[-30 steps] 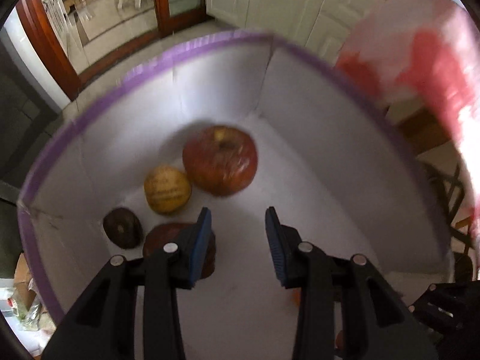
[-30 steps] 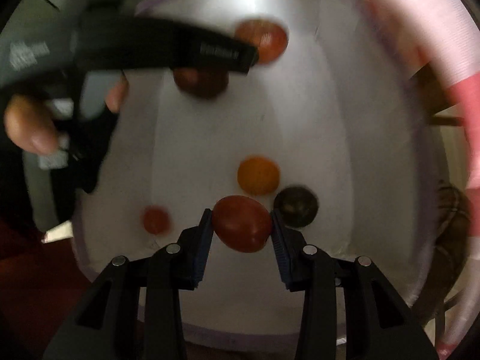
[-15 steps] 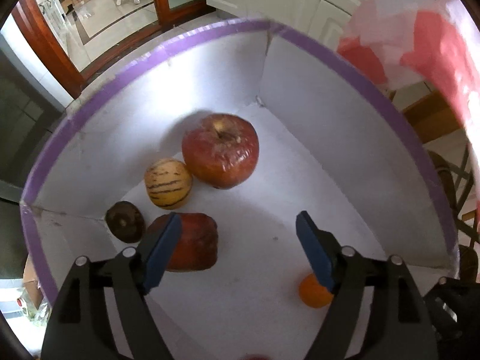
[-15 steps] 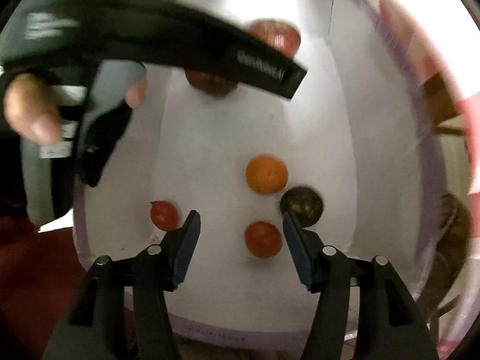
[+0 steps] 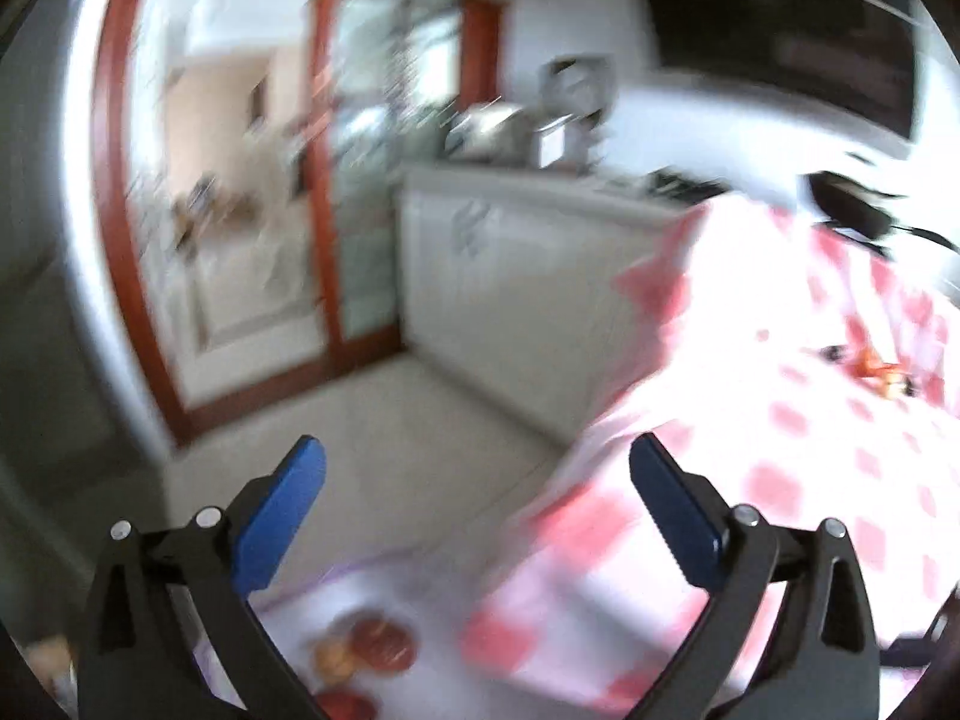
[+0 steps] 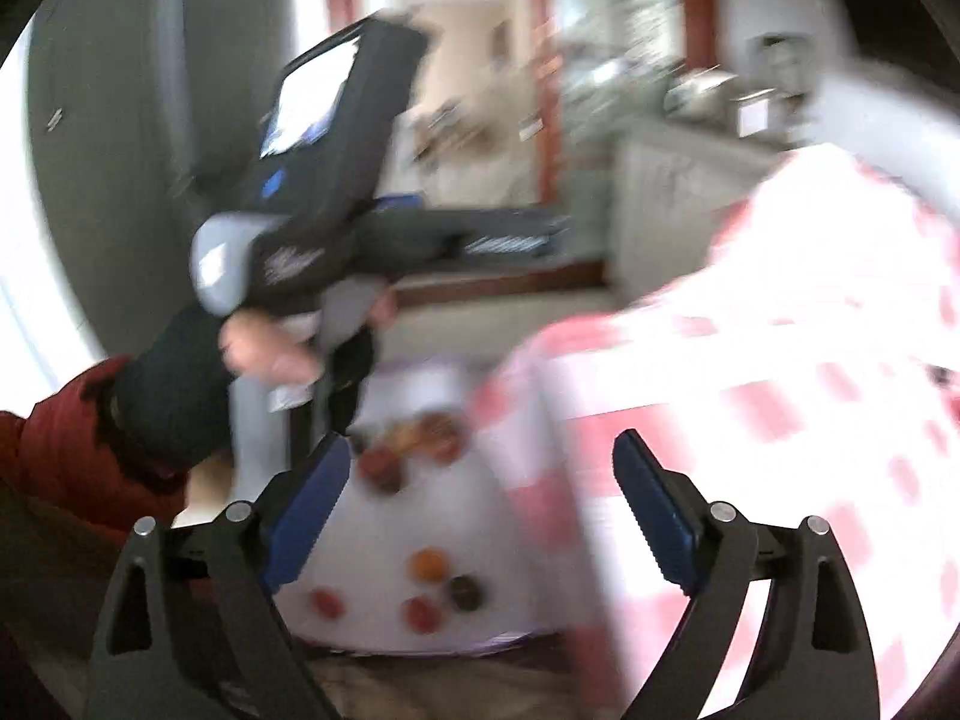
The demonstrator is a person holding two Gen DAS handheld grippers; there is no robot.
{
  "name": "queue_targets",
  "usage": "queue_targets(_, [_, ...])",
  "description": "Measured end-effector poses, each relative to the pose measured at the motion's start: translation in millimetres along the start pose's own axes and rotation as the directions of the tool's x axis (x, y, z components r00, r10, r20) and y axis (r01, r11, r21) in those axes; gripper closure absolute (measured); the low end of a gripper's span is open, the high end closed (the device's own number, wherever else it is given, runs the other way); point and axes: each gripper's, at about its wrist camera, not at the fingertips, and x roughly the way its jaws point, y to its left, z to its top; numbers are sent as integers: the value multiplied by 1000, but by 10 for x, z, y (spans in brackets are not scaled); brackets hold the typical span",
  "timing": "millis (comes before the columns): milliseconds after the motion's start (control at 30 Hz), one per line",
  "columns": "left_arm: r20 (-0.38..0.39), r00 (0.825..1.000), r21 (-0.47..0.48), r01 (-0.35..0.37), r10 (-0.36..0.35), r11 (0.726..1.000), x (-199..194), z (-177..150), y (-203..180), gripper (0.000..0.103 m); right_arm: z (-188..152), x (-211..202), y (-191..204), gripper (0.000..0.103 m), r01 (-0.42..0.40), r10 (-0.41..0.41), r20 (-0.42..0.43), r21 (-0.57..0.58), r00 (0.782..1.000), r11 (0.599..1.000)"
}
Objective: Organize fruits
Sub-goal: 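Move both open tools back over the remaining fruits, then grasp the dark round fruit with the right tool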
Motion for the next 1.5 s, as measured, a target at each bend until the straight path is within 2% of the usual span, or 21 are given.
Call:
queue_targets(67, [4, 997, 52, 76, -76, 996, 52, 140, -436, 1, -27, -281, -402, 16, 112, -117, 65, 79, 991, 991])
queue_targets(100, [-23, 989, 86, 150, -149, 985, 124, 234, -771, 1, -94, -446, -653, 16, 182, -195, 84, 142, 977, 973])
queue_targets(167, [-72, 966, 117, 257, -250, 959, 313, 322, -1292, 2, -212, -685, -1060, 16, 257, -287, 89, 253, 954, 933])
queue_targets(233, [-127, 944, 137, 320, -304, 937, 483, 323, -1799, 2, -399, -911, -1584, 16, 352, -401, 40, 405, 915, 844])
queue_targets(333, [-250, 894, 112, 408, -371, 906, 965, 273, -2609, 2, -636, -1154, -2221, 16, 447, -508, -49, 552, 860, 704])
queue_targets(367, [-275, 878, 85, 427, -391, 900, 1131, 273, -2855, 2, -728, -1242, -2462, 16, 467, -534, -75, 596, 842, 653])
queue_targets(400, [-295, 866, 58, 438, -404, 897, 1289, 268, -2977, 2, -796, -1250, -2628, 15, 481, -549, -93, 616, 831, 624])
queue_targets(433, [-320, 853, 16, 441, -413, 897, 1483, 266, -3137, 2, -862, -1327, -2907, 15, 515, -578, -134, 642, 805, 568])
queue_targets(533, [-320, 841, -91, 432, -437, 897, 1903, 288, -3484, 2, -1115, -1445, -3392, 15, 578, -631, -204, 669, 748, 468])
queue_targets(567, [-318, 839, -113, 428, -441, 896, 2008, 309, -3503, 2, -1126, -1456, -3585, 15, 583, -640, -219, 685, 737, 437])
queue_targets(667, [-297, 836, -215, 413, -462, 885, 2343, 318, -3669, 2, -1114, -1403, -4076, 15, 577, -641, -244, 723, 727, 379])
queue_targets(700, [-303, 834, -240, 401, -461, 884, 2385, 320, -3651, 2, -1103, -1372, -4221, 15, 584, -645, -254, 724, 721, 367])
queue_targets(833, [-290, 800, -357, 419, -525, 835, 2512, 342, -3540, 2, -982, -1138, -4643, 15, 621, -637, -298, 692, 711, 369])
queue_targets(900, [-270, 765, -366, 480, -585, 797, 2492, 336, -3502, 2, -943, -989, -4871, 19, 637, -616, -328, 667, 716, 386])
queue_targets(933, [-276, 760, -369, 481, -588, 795, 2504, 332, -3503, 2, -920, -938, -4951, 22, 644, -609, -340, 659, 717, 390])
queue_targets(1067, [-285, 760, -352, 484, -585, 801, 2522, 304, -3566, 2, -815, -658, -5340, 33, 662, -579, -377, 619, 723, 424])
queue_targets(1267, [-290, 764, -329, 486, -576, 810, 2490, 311, -3613, 2, -680, -379, -5723, 43, 689, -553, -433, 584, 712, 430])
queue_targets(1333, [-294, 762, -338, 482, -577, 808, 2501, 313, -3595, 2, -634, -302, -5770, 44, 703, -562, -441, 564, 700, 434])
queue_targets(1433, [-299, 757, -356, 476, -581, 804, 2523, 308, -3570, 2, -577, -189, -5817, 45, 740, -585, -466, 526, 664, 420])
queue_targets(1467, [-298, 756, -362, 475, -582, 802, 2526, 308, -3558, 2, -556, -158, -5806, 50, 756, -595, -478, 504, 647, 418])
queue_targets(1500, [-298, 754, -367, 475, -585, 800, 2528, 305, -3545, 2, -545, -150, -5775, 64, 762, -601, -479, 495, 640, 417])
